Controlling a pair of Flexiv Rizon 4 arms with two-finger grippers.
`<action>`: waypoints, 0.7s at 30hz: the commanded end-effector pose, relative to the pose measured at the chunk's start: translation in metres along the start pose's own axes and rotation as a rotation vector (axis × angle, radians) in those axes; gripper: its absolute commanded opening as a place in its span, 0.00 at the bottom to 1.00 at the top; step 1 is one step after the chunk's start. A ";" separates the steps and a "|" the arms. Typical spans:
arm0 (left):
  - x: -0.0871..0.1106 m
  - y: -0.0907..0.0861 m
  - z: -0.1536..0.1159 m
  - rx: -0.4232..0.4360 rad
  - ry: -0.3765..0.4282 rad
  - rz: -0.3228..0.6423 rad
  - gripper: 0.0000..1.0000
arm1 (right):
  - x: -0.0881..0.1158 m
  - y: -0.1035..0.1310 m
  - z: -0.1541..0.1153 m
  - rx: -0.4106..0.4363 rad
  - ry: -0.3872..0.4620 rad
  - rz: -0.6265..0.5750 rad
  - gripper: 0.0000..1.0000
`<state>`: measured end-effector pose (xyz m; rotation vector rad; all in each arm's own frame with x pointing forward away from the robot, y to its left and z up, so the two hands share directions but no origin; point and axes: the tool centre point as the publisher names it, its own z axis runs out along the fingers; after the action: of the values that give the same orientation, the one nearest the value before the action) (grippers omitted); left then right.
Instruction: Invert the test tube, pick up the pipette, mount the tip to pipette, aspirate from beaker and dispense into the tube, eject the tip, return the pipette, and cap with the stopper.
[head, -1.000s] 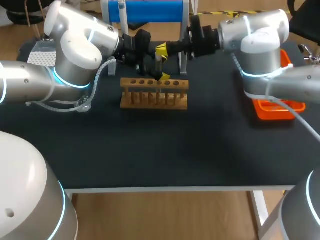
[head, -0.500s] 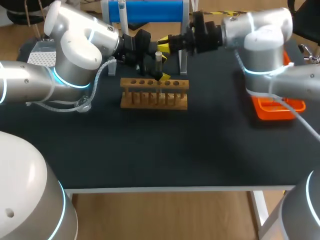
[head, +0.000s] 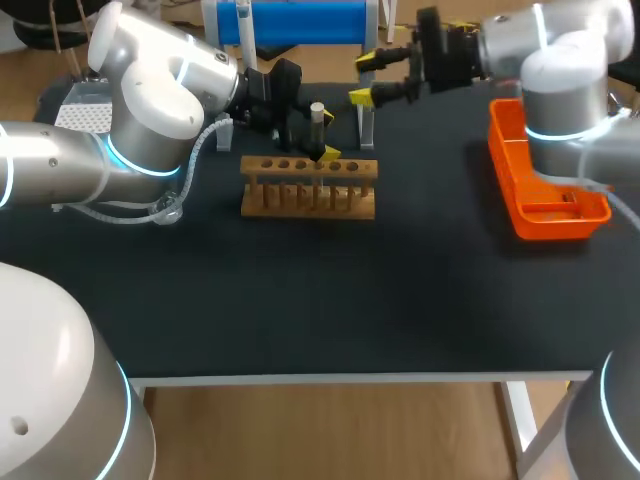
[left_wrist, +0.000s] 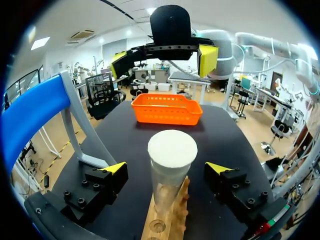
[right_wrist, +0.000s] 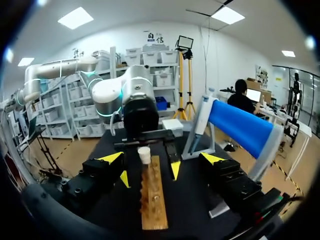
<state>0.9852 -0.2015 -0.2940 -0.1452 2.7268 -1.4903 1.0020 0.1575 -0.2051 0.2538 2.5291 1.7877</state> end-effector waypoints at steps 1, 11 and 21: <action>-0.001 -0.001 0.000 -0.004 0.003 -0.001 1.00 | 0.012 -0.007 -0.026 0.028 -0.034 0.016 1.00; -0.001 -0.001 0.000 -0.004 0.003 -0.001 1.00 | 0.028 -0.036 -0.027 0.084 -0.024 0.044 1.00; -0.001 -0.001 0.000 -0.004 0.003 -0.001 1.00 | 0.030 -0.040 -0.024 0.106 -0.026 0.055 1.00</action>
<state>0.9852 -0.2015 -0.2940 -0.1453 2.7268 -1.4903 0.9655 0.1273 -0.2342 0.3490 2.6221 1.6641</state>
